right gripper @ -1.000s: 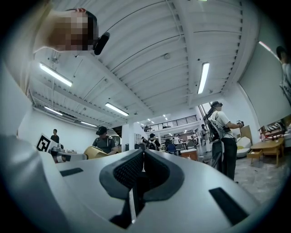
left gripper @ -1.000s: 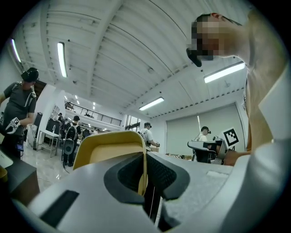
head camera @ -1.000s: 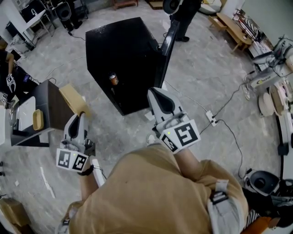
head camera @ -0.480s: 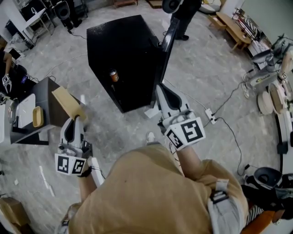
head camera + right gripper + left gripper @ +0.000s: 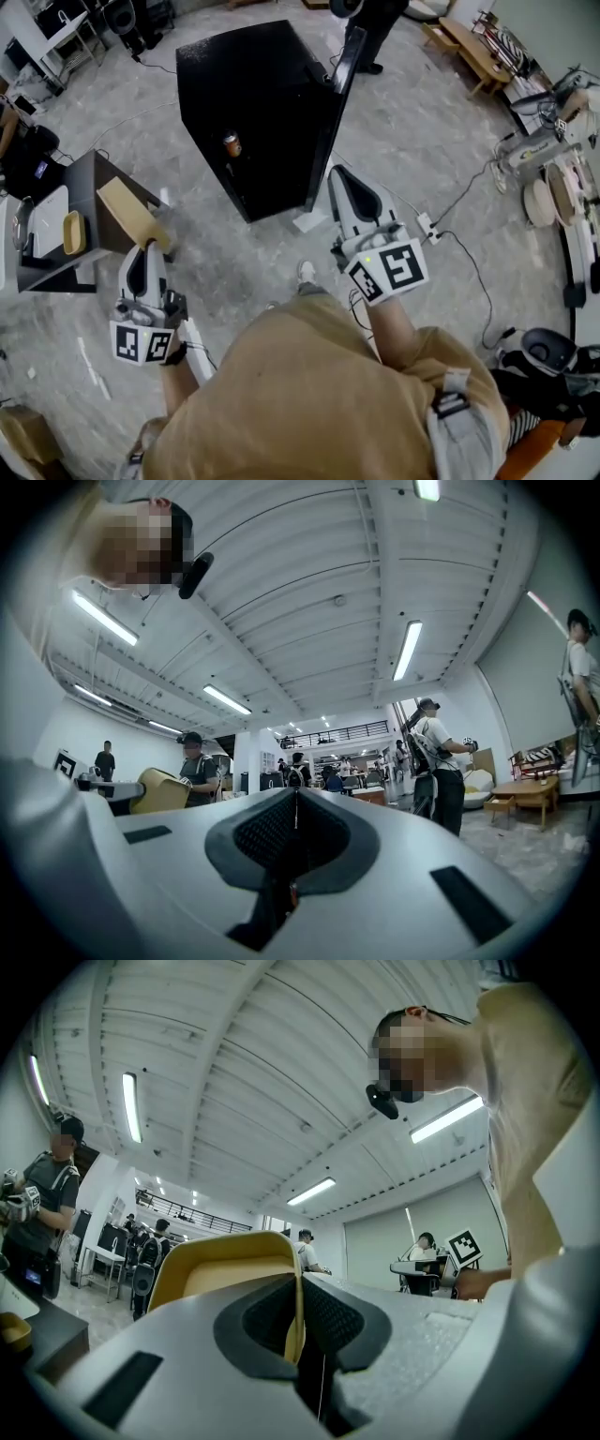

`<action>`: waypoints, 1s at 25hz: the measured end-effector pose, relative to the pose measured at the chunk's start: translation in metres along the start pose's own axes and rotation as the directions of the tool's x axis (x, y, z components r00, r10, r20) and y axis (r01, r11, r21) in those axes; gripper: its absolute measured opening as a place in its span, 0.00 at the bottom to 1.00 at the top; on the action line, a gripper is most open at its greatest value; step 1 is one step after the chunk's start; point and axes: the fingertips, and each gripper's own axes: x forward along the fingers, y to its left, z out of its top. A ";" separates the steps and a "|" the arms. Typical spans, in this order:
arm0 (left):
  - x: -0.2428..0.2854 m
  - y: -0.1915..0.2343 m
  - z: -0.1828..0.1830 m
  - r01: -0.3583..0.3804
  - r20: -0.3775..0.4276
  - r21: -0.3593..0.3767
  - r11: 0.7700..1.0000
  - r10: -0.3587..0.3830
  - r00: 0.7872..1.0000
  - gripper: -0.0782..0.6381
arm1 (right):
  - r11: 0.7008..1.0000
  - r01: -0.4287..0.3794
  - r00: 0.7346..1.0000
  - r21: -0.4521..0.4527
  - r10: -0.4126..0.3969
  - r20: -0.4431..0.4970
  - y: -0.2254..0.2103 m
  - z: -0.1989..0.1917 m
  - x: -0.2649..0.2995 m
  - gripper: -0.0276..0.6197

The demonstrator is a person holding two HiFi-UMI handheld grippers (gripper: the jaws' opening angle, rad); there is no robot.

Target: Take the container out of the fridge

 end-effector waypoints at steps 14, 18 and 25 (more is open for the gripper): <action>-0.017 0.003 -0.001 -0.002 -0.005 -0.016 1.000 0.002 1.000 0.13 | 0.998 0.042 0.999 -0.051 -0.044 -0.028 0.003 0.003 -0.015 0.05; -0.028 0.003 -0.005 -0.002 -0.005 -0.024 1.000 0.002 1.000 0.13 | 0.998 0.038 0.999 -0.054 -0.040 -0.025 0.012 0.001 -0.023 0.05; -0.040 -0.001 -0.010 -0.004 -0.009 -0.036 0.999 0.004 1.000 0.13 | 0.997 0.048 0.998 -0.059 -0.050 -0.040 0.015 -0.004 -0.032 0.05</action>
